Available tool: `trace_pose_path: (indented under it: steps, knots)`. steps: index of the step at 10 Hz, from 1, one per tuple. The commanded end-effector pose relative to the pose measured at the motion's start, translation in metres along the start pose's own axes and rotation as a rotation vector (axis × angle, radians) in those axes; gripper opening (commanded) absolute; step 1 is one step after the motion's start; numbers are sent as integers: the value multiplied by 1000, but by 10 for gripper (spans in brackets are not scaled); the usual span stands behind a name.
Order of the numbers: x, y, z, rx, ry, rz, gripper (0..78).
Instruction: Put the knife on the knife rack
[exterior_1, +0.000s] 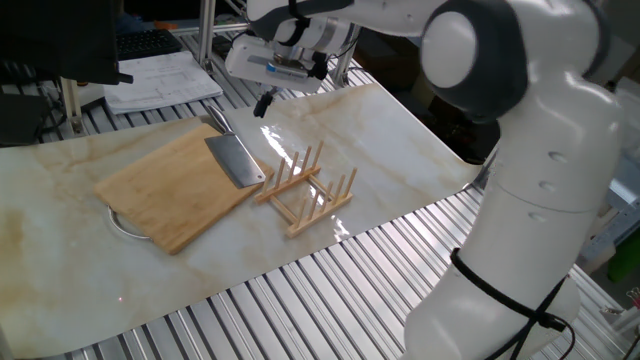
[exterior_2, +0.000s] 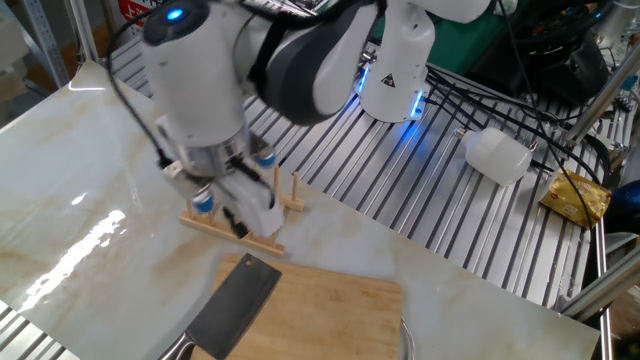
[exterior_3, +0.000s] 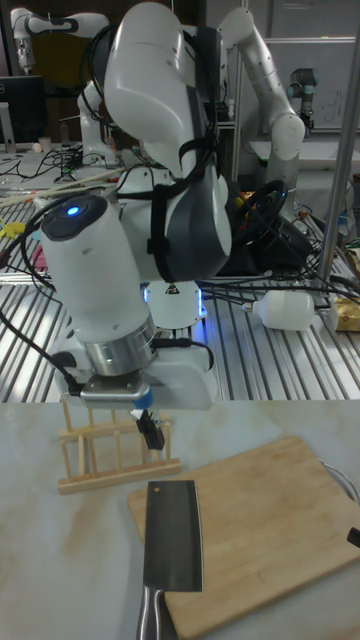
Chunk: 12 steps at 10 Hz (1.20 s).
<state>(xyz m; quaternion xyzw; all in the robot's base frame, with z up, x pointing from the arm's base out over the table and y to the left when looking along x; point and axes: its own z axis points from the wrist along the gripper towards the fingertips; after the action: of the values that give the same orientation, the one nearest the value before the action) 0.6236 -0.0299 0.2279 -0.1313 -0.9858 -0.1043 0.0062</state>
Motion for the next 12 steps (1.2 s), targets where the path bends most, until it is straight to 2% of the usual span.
trace_pose_path:
  steps: [1, 4, 12]
  knots:
    - [-9, -2, 4, -5, -13, -2, 0]
    - [-25, -11, 14, -10, -32, -18, 0]
    - [-49, -12, 26, -15, -29, -23, 0]
